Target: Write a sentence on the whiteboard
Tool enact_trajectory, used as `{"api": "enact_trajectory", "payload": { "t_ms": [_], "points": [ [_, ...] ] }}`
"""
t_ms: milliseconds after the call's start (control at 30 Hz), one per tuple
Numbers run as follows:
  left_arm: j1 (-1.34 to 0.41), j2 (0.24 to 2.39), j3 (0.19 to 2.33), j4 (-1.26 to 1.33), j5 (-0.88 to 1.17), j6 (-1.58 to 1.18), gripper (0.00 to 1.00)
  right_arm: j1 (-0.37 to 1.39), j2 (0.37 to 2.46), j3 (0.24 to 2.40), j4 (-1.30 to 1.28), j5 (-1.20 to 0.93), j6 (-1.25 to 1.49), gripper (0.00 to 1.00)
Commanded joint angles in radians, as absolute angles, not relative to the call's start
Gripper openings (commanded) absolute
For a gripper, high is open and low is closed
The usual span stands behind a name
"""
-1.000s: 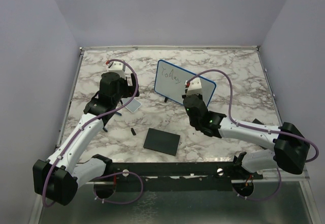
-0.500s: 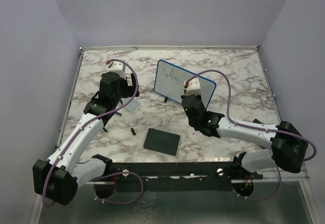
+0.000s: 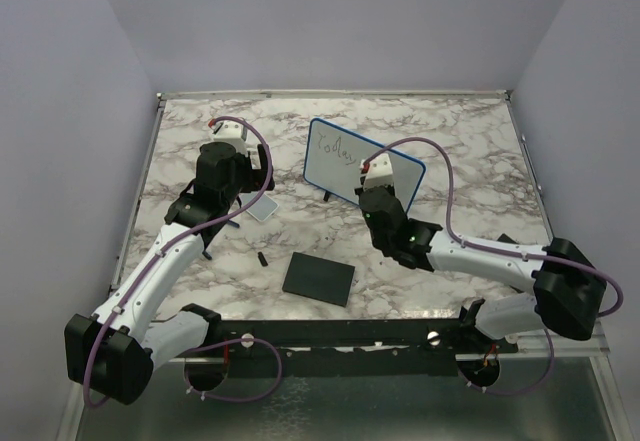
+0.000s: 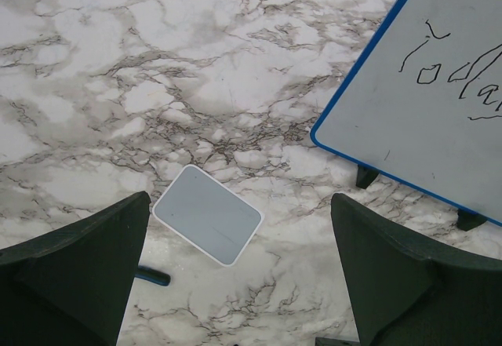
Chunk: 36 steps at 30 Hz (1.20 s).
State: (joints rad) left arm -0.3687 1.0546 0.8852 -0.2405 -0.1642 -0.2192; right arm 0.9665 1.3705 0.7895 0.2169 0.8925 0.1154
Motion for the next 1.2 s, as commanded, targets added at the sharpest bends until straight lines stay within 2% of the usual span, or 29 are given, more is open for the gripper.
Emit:
{"api": "enact_trajectory", "payload": {
  "t_ms": [0, 267, 1167],
  "points": [
    [-0.373, 1.045, 0.873, -0.229, -0.152, -0.213, 0.99, 0.964, 1.299, 0.759, 0.247, 0.807, 0.103, 0.0],
    [-0.373, 1.042, 0.873, -0.228, -0.15, -0.212, 0.99, 0.965, 1.182, 0.712, 0.218, 0.768, 0.087, 0.0],
    [-0.373, 1.046, 0.873, -0.229, -0.147, -0.214, 0.99, 0.964, 1.256, 0.713, 0.283, 0.878, 0.066, 0.0]
  ]
}}
